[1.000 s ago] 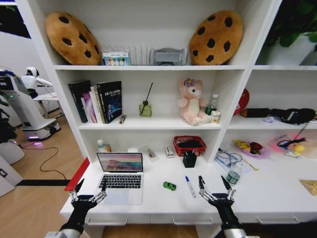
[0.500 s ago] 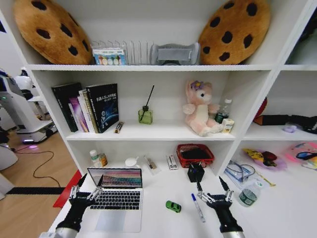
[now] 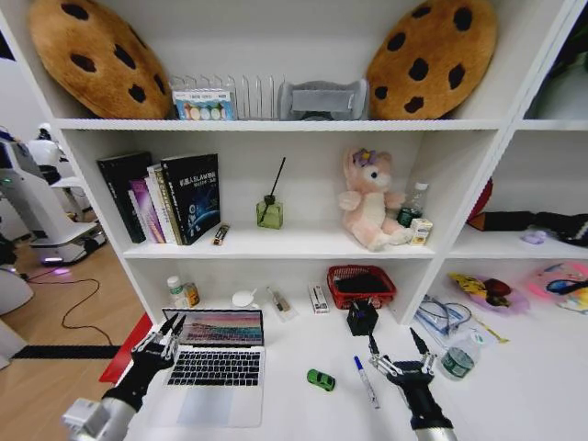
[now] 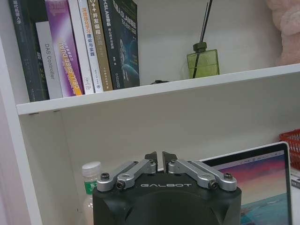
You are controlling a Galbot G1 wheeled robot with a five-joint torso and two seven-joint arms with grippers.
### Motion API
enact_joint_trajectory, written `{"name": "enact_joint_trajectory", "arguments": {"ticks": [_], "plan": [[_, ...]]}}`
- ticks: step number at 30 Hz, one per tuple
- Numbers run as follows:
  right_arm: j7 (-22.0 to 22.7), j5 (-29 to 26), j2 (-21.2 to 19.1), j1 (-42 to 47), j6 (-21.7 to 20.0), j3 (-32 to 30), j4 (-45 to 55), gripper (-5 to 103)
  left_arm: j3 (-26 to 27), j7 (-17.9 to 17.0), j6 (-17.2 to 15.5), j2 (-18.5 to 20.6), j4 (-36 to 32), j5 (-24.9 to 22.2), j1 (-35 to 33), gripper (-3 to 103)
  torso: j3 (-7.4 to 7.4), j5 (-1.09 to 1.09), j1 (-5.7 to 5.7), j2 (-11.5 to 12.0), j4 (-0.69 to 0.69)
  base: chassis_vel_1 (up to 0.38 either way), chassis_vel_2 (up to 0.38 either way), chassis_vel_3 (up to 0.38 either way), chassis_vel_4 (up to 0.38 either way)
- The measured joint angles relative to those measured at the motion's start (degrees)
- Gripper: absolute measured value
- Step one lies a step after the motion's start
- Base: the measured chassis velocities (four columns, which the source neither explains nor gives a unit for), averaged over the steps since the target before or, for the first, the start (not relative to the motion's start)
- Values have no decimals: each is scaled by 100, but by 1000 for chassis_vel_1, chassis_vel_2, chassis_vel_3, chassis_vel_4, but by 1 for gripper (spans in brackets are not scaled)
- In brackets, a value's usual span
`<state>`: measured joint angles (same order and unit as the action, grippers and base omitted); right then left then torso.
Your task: Organize the objects on the table.
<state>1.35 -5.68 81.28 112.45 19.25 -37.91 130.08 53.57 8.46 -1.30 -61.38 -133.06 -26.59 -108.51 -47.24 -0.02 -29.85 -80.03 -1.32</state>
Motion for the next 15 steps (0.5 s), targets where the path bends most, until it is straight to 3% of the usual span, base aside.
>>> {"name": "enact_joint_trajectory", "arguments": {"ticks": [3,4,6,7,9,10,12,13,15], "plan": [[-2,-3,-19,-11,-11,-12,-13,100,433,106,70,882,443,-132,325,0,0,-1,1,0,1,0,0,0,0],[-2,-3,-19,-11,-11,-12,-13,100,433,106,70,882,443,-132,325,0,0,-1,1,0,1,0,0,0,0],[-2,-6,34,0,8,-44,-56,100,703,435,285,1854,1061,-78,881,0,0,-1,0,0,0,0,0,0,0],[-2,-6,34,0,8,-44,-56,100,703,435,285,1854,1061,-78,881,0,0,-1,0,0,0,0,0,0,0],[-5,-3,94,14,113,-85,-150,100,652,801,492,2655,1652,-34,1495,0,-1,0,0,1,-4,0,0,0,0],[-5,-3,94,14,113,-85,-150,100,652,801,492,2655,1652,-34,1495,0,-1,0,0,1,-4,0,0,0,0],[-11,3,120,16,174,-130,-227,100,528,1317,623,3312,2049,-14,1856,0,-1,1,0,0,-2,0,0,0,0],[-11,3,120,16,174,-130,-227,100,528,1317,623,3312,2049,-14,1856,0,-1,1,0,0,-2,0,0,0,0],[-11,-16,138,12,184,-161,-261,100,468,1842,688,3732,2210,-36,1951,0,-1,2,-1,0,-1,0,0,0,0]]}}
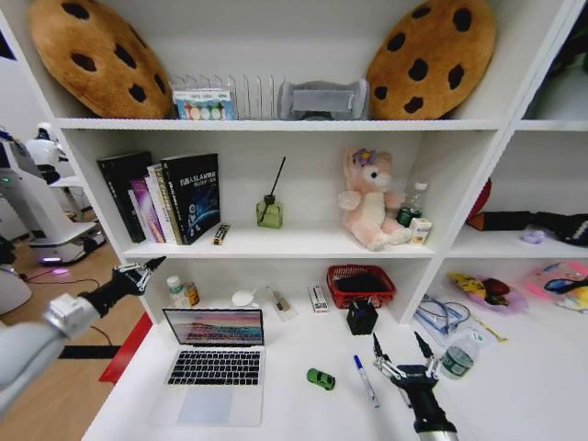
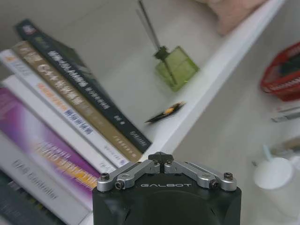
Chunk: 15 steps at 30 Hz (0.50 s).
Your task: Organize the objects on the table.
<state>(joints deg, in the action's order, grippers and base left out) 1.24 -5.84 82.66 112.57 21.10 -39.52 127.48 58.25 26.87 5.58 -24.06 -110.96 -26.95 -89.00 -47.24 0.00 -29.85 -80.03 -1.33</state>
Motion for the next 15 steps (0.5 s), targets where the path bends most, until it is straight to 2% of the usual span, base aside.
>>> {"name": "enact_joint_trajectory", "arguments": {"ticks": [2,6,9,11,12,13,14,15], "plan": [[5,-19,23,-26,3,-30,-37,100,-4,485,48,164,-13,-23,-68,0,0,0,1,0,1,0,0,0,0],[10,-30,37,-43,4,-42,-60,100,68,709,78,100,-143,-1,-165,0,1,-2,1,0,2,0,0,0,0],[17,-46,2,-77,3,-51,-115,100,245,1027,37,25,-314,72,-290,0,1,-1,2,0,3,0,0,0,0],[17,-46,2,-77,3,-51,-115,100,245,1027,37,25,-314,72,-290,0,1,-1,2,0,3,0,0,0,0],[19,-49,-21,-99,2,-41,-133,100,206,1165,30,112,-276,95,-261,0,1,-1,2,0,3,0,0,0,0],[40,-56,-39,-136,6,-31,-152,100,94,1798,6,520,-75,230,-164,0,1,-1,2,0,0,0,0,0,0],[40,-56,-39,-136,6,-31,-152,100,94,1798,6,520,-75,230,-164,0,1,-1,2,0,0,0,0,0,0],[43,-63,-31,-129,22,-42,-156,100,87,1956,17,635,-24,297,-138,0,1,-1,2,0,1,0,0,0,0]]}}
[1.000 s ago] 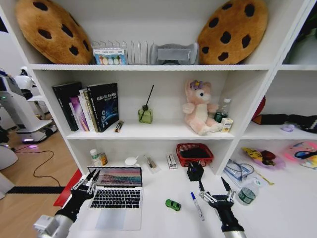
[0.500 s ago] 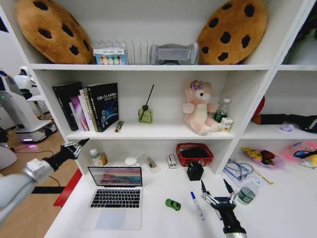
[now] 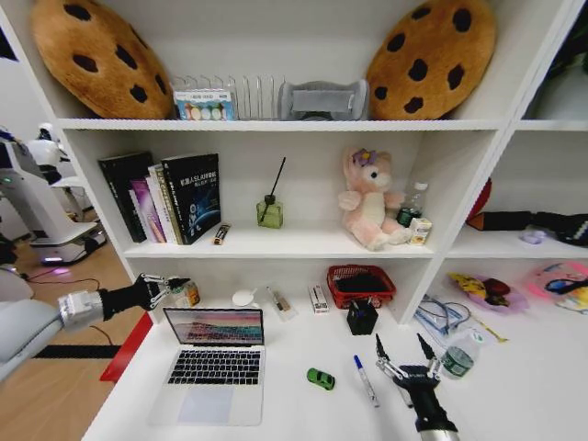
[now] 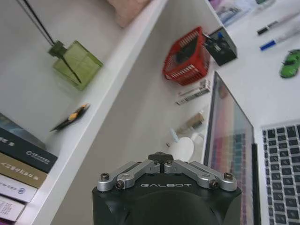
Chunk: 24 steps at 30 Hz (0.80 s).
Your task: Organize the objects on the table.
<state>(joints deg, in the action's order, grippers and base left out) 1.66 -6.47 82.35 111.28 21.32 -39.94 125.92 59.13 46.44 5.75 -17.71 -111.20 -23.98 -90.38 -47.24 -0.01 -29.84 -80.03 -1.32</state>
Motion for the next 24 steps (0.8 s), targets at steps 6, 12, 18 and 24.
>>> {"name": "enact_joint_trajectory", "arguments": {"ticks": [6,12,18,24], "plan": [[-23,-31,88,143,202,-98,-103,100,-94,269,89,605,229,84,20,0,0,0,0,0,-1,0,0,0,0],[-32,-66,72,122,235,-143,-123,100,-193,303,48,1136,428,47,-1,0,0,0,0,0,0,0,0,0,0],[-29,-87,23,47,189,-158,-123,100,-252,417,35,1357,541,79,-47,0,0,1,0,0,-1,0,0,0,0],[-28,-55,60,13,154,-100,-142,100,-392,374,24,1382,591,226,-114,0,0,0,0,-1,0,0,0,0,0]]}}
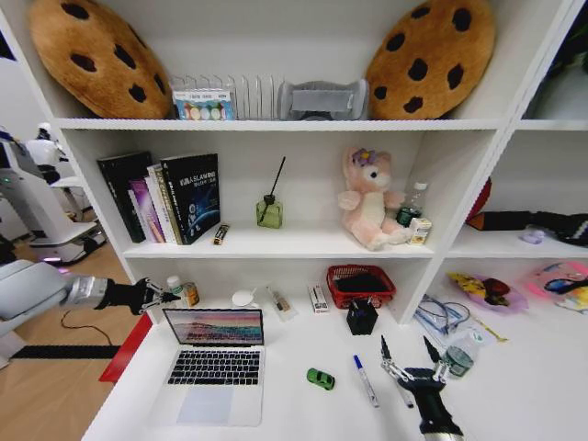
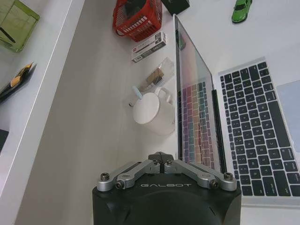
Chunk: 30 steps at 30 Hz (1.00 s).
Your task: Organize the objects on the table.
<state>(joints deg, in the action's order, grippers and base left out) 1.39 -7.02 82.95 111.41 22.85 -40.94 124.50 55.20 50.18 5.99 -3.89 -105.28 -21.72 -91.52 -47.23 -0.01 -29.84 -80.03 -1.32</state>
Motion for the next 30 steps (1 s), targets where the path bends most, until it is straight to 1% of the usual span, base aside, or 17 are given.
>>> {"name": "enact_joint_trajectory", "arguments": {"ticks": [4,6,7,9,10,11,13,14,15,16,19,21,23,26,27,29,30], "plan": [[0,5,9,-2,0,2,-7,100,-42,-88,-4,-18,-1,55,-35,0,0,0,0,0,1,0,0,0,0],[0,6,10,-2,0,2,-9,100,-47,-86,-3,-18,-1,77,-43,0,0,0,0,0,1,0,0,0,0],[1,9,11,-2,0,1,-10,100,-48,4,12,-9,1,109,-53,0,0,0,0,0,0,0,0,0,0],[9,-13,1,40,0,-60,31,100,62,749,153,106,-13,161,-55,0,0,0,0,0,0,0,0,0,0],[15,-49,-10,67,1,-115,47,100,133,1330,209,192,-53,154,-46,0,0,0,0,0,0,0,0,0,0],[15,-49,-10,67,1,-115,47,100,133,1330,209,192,-53,154,-46,0,0,0,0,0,0,0,0,0,0],[18,-97,-28,103,22,-201,36,100,241,2428,378,369,-117,103,-7,0,0,1,0,0,-1,0,0,0,0],[18,-97,-28,103,22,-201,36,100,241,2428,378,369,-117,103,-7,0,0,1,0,0,-1,0,0,0,0],[19,-113,-36,116,33,-216,24,100,238,2791,451,451,-161,20,-32,0,0,2,0,0,0,0,0,0,0],[19,-122,-38,119,38,-219,21,100,170,2986,472,510,-246,-119,-101,0,0,2,0,0,-1,0,0,0,0],[19,-126,-36,113,39,-220,21,100,101,3008,452,506,-355,-236,-167,0,0,-1,0,0,-1,0,0,0,0],[28,-133,-21,99,48,-230,11,100,-13,2811,284,364,-590,-330,-253,0,0,0,0,0,0,0,0,0,0],[29,-135,-16,106,63,-245,1,100,-56,2754,257,288,-644,-307,-271,0,0,0,0,0,0,0,0,0,0],[29,-144,6,156,140,-280,-43,100,-177,2610,244,6,-739,-103,-315,0,0,0,0,0,0,0,0,0,0],[29,-144,6,156,140,-280,-43,100,-177,2610,244,6,-739,-103,-315,0,0,0,0,0,0,0,0,0,0],[27,-145,27,192,194,-291,-80,100,-204,2550,267,-259,-783,100,-334,0,0,-1,0,-1,1,0,0,0,0],[27,-145,27,192,194,-291,-80,100,-204,2550,267,-259,-783,100,-334,0,0,-1,0,-1,1,0,0,0,0]]}}
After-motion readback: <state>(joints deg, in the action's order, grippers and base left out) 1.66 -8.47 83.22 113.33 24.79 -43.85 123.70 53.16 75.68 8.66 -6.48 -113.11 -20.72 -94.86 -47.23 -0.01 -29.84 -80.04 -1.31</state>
